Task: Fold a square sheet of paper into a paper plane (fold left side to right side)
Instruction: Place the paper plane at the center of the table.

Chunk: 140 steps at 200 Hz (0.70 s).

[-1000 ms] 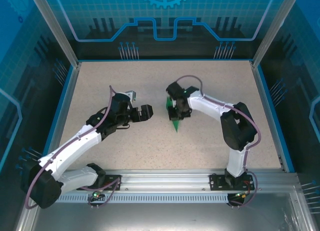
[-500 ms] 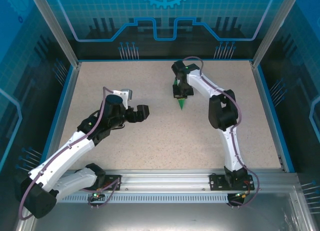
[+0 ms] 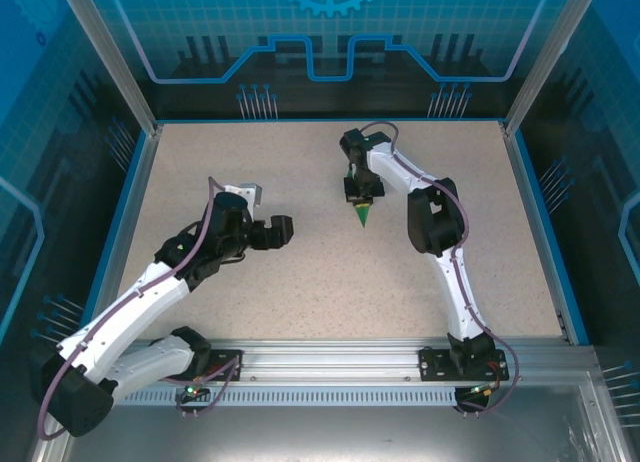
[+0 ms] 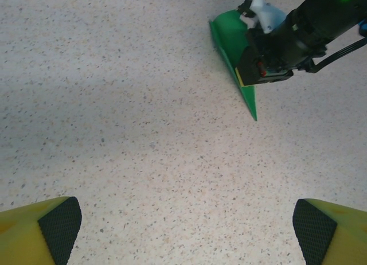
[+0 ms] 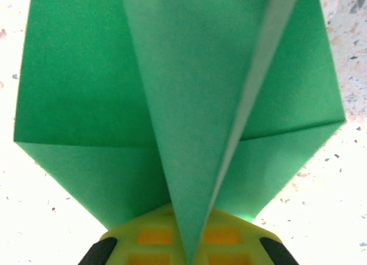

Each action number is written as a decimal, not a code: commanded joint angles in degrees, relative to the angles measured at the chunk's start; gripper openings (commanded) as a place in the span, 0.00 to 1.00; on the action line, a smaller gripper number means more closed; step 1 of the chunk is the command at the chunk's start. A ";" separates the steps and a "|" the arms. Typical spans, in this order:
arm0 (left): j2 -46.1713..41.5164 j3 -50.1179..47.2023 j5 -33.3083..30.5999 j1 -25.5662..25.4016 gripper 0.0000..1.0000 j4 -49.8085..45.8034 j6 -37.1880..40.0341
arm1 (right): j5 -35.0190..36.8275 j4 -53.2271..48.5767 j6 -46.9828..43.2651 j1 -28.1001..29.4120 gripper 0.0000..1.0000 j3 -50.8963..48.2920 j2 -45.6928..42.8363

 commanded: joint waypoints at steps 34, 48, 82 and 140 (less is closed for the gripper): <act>2.16 2.62 -1.13 1.30 0.99 -2.99 0.90 | -1.43 -1.61 -0.53 -0.06 0.10 1.41 1.70; 2.77 3.00 -0.63 2.62 0.99 -3.54 0.40 | -1.01 -1.59 -0.87 0.21 0.14 1.33 0.92; 4.87 3.59 5.16 8.23 0.99 -4.91 -1.72 | -0.07 -1.92 -1.30 0.75 0.20 0.72 -0.91; 5.36 3.15 12.84 16.87 0.99 -3.50 -3.67 | 2.78 -2.02 -2.39 2.15 0.32 -5.00 -10.48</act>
